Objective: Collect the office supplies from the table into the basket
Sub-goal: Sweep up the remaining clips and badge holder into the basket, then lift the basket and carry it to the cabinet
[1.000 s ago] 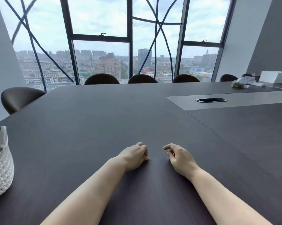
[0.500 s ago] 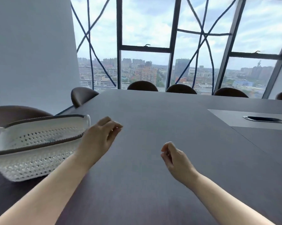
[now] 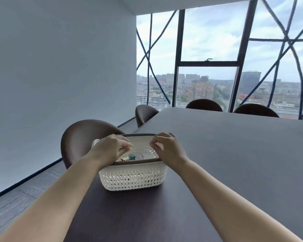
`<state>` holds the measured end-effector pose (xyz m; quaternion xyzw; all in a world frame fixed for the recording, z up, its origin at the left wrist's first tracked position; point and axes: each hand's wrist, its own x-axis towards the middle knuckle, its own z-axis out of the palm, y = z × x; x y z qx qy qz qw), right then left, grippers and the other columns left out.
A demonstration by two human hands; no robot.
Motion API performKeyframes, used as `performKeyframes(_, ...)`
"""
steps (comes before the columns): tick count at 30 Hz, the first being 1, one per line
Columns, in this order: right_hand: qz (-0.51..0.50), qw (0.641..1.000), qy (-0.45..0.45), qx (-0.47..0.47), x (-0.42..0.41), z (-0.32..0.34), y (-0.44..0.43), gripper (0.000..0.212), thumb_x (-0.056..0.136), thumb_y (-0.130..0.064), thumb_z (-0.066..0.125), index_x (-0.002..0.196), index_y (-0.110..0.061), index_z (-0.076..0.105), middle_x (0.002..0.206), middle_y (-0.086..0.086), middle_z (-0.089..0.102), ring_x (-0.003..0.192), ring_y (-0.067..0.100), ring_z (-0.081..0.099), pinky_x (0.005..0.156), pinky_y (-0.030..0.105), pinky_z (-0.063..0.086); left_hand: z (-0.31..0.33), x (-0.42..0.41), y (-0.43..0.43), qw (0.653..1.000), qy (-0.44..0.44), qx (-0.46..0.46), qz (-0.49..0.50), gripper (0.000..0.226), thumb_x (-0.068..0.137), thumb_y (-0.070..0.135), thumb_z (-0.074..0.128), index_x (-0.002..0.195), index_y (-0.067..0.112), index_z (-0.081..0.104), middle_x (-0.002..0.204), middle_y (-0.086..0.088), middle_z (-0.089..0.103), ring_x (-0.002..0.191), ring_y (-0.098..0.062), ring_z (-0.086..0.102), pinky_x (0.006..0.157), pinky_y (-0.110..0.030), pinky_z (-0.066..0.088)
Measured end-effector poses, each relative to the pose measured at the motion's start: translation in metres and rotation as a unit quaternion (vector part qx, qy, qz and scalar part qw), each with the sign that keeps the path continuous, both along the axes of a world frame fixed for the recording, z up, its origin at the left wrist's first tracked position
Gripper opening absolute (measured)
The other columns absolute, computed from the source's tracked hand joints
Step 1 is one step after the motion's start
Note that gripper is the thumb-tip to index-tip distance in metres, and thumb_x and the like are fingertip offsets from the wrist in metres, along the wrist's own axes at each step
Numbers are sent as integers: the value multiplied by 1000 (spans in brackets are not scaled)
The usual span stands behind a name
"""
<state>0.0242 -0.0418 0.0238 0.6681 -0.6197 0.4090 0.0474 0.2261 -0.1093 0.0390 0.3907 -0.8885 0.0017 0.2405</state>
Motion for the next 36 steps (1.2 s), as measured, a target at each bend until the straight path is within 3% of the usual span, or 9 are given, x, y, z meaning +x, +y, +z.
performKeyframes(4, -20, 1000, 0, -17, -7, -9, 4, 18, 90, -23, 56, 94, -17, 72, 109, -2, 66, 108, 23, 50, 92, 37, 44, -3, 12, 2, 997, 37, -62, -24, 18, 87, 29, 61, 92, 18, 74, 98, 5, 65, 97, -16, 58, 86, -39, 48)
performKeyframes(7, -67, 998, 9, -19, -16, -13, 8, 20, 91, -21, 53, 105, -18, 67, 117, -1, 61, 114, 23, 44, 95, 34, 40, -9, 25, 3, 988, 67, -132, 50, 19, 84, 31, 64, 86, 14, 74, 94, -1, 66, 92, -26, 60, 80, -38, 46)
performKeyframes(10, -76, 996, -22, 42, -25, -10, 6, 31, 90, -20, 52, 120, -17, 54, 129, 4, 51, 120, 24, 43, 98, 33, 38, -13, 35, 3, 984, 118, -61, 117, 26, 86, 30, 62, 104, 12, 67, 108, -5, 60, 109, -27, 51, 90, -40, 44)
performKeyframes(13, -66, 993, -56, 77, -25, -10, 1, 34, 88, -21, 53, 122, -16, 50, 130, 5, 47, 107, 23, 54, 89, 32, 43, -18, 37, -1, 983, 124, -4, 137, 36, 86, 33, 60, 116, 13, 60, 120, -7, 53, 119, -26, 44, 95, -40, 42)
performKeyframes(18, -46, 992, -104, 50, -33, -18, -12, 21, 88, -17, 53, 109, -15, 57, 121, 1, 50, 77, 13, 52, 74, 22, 42, -17, 30, -17, 981, 88, 46, 167, 42, 82, 40, 63, 117, 17, 59, 126, -8, 55, 124, -31, 39, 100, -41, 35)
performKeyframes(21, -33, 979, -189, 69, -41, -18, -29, 16, 89, -15, 49, 101, -25, 55, 105, 2, 58, 65, 10, 51, 55, 20, 38, -6, 29, -31, 980, 74, 16, 184, 35, 81, 40, 64, 108, 17, 63, 114, -8, 60, 110, -29, 51, 88, -39, 42)
performKeyframes(27, 35, 963, -221, 148, -54, -17, -57, 14, 91, -20, 46, 94, -33, 51, 71, 15, 56, 60, 19, 48, 54, 27, 38, 3, 23, -59, 951, -33, 80, 298, 42, 85, 49, 54, 114, 18, 53, 113, -6, 56, 96, -25, 58, 76, -33, 45)
performKeyframes(33, 23, 950, -228, 212, -51, -16, -51, 20, 95, -19, 42, 110, -30, 47, 45, -7, 37, 41, 6, 37, 49, 22, 31, -8, 22, -52, 901, 20, 181, 394, 39, 93, 40, 40, 70, 9, 50, 62, -7, 53, 62, -28, 51, 51, -29, 32)
performKeyframes(36, 1, 931, -243, 273, -45, -1, -45, 35, 96, -20, 39, 131, -26, 38, 74, -3, 63, 67, 12, 55, 67, 31, 39, -5, 19, -51, 895, 36, 213, 391, 43, 96, 32, 35, 62, 8, 44, 58, -7, 48, 59, -28, 49, 50, -30, 28)
